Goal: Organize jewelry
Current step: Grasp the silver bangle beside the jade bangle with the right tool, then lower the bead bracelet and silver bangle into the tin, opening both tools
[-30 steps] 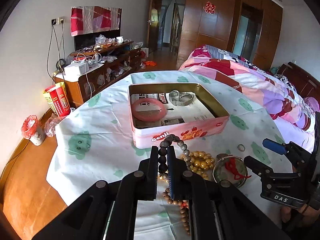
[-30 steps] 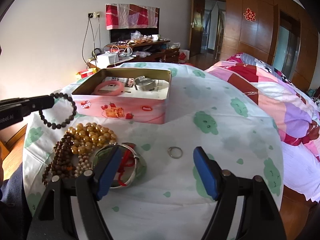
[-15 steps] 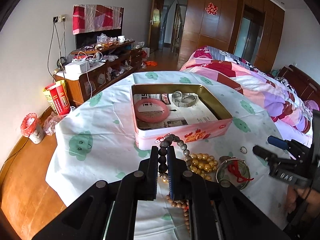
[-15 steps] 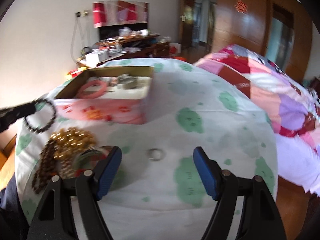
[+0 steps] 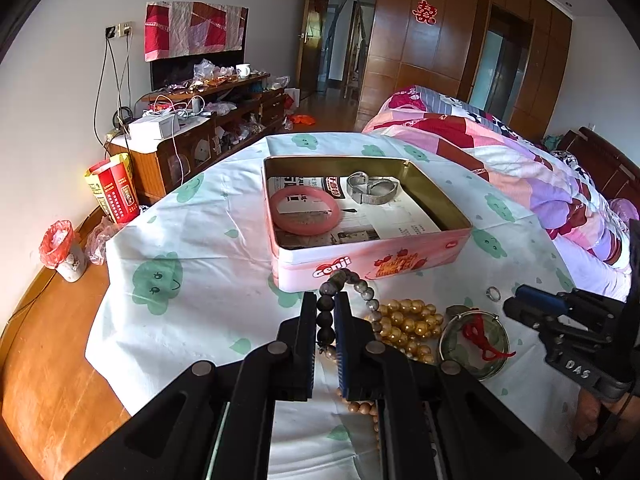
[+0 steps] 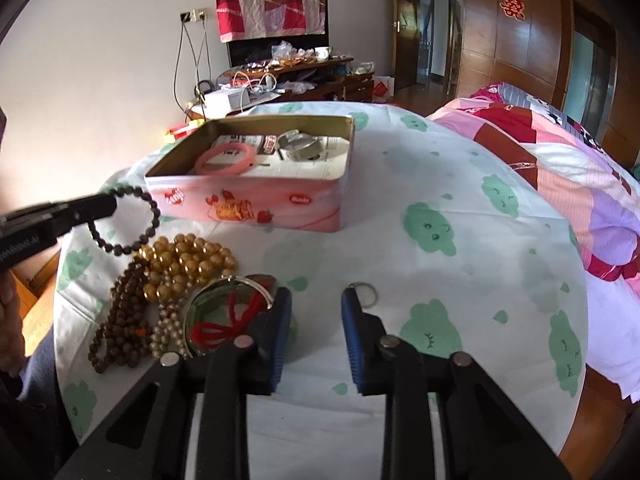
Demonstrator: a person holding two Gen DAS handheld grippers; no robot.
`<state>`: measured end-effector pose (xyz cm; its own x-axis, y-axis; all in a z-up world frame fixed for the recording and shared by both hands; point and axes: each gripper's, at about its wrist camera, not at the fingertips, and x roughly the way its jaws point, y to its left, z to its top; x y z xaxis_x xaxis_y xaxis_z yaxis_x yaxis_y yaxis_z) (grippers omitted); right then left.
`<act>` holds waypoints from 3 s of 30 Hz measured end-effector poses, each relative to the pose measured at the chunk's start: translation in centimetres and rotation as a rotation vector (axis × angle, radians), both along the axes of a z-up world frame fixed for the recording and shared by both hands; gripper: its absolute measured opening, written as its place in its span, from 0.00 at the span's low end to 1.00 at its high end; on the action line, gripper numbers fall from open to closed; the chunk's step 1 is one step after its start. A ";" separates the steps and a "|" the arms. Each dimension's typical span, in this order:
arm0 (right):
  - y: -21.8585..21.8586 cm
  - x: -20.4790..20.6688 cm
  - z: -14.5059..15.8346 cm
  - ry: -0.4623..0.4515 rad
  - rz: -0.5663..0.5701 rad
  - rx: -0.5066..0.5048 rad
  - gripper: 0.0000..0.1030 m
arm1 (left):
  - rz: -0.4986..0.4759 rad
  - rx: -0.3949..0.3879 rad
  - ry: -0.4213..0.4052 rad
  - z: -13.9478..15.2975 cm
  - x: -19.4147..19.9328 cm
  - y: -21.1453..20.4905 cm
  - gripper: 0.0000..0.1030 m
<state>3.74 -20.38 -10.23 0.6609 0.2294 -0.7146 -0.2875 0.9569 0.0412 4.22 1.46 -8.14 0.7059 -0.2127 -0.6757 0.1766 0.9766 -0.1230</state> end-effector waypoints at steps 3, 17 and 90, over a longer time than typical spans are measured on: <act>0.2 -0.3 0.5 -0.007 0.015 0.022 0.28 | 0.000 -0.002 0.005 -0.1 0.1 0.1 0.07; 1.9 -0.7 -0.4 -0.008 0.086 -0.016 0.06 | -0.012 -0.004 0.014 -0.1 0.1 0.1 0.07; 3.0 8.9 5.5 -0.096 0.083 0.052 0.08 | -0.051 0.077 -0.107 3.8 8.2 -1.4 0.07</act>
